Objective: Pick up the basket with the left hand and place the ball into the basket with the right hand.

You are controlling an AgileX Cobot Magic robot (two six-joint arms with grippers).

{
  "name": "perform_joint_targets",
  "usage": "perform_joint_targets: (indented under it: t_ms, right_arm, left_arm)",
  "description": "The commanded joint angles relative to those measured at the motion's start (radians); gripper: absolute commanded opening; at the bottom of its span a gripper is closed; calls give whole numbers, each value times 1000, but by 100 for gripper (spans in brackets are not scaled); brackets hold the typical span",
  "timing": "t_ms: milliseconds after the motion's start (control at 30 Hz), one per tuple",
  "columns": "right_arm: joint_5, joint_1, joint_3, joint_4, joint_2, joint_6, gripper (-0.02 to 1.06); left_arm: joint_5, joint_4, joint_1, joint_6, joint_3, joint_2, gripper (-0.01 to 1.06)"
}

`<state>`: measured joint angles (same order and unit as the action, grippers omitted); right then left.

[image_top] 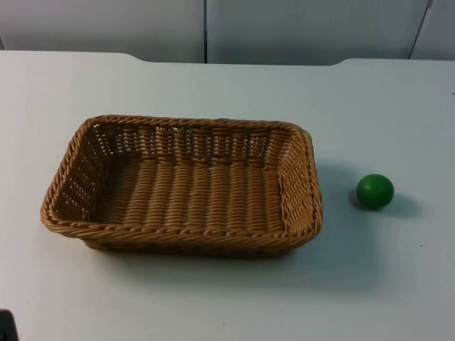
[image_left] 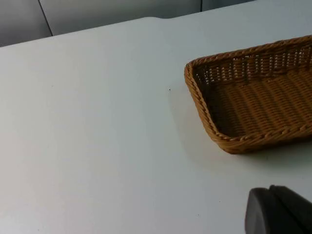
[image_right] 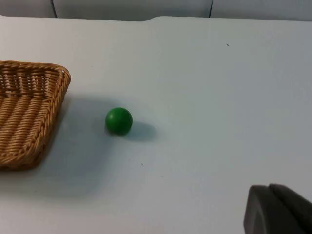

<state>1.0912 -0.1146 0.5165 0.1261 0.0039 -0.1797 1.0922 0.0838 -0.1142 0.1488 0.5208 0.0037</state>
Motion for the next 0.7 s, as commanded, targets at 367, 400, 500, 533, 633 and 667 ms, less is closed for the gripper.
perform_joint_targets:
  t_ms: [367,400,500,533,633,667]
  right_arm:
    - [-3,1,-4,0,-4,2,0]
    - [-3,1,-4,0,-4,2,0]
    - [-3,1,-4,0,-4,2,0]
    - [-3,1,-4,0,-4,2,0]
    - [-3,1,-4,0,-4,2,0]
    - [-3,1,-4,0,-4,2,0]
  left_arm:
    - [44,325,2,-10,261,285,0]
    - [69,357,2,-10,295,340,0]
    - [106,437,2,9,354,476,0]
    - [117,483,2,28,365,541,0]
    - [116,643,2,142,362,722,0]
    - [116,643,2,142,362,722,0]
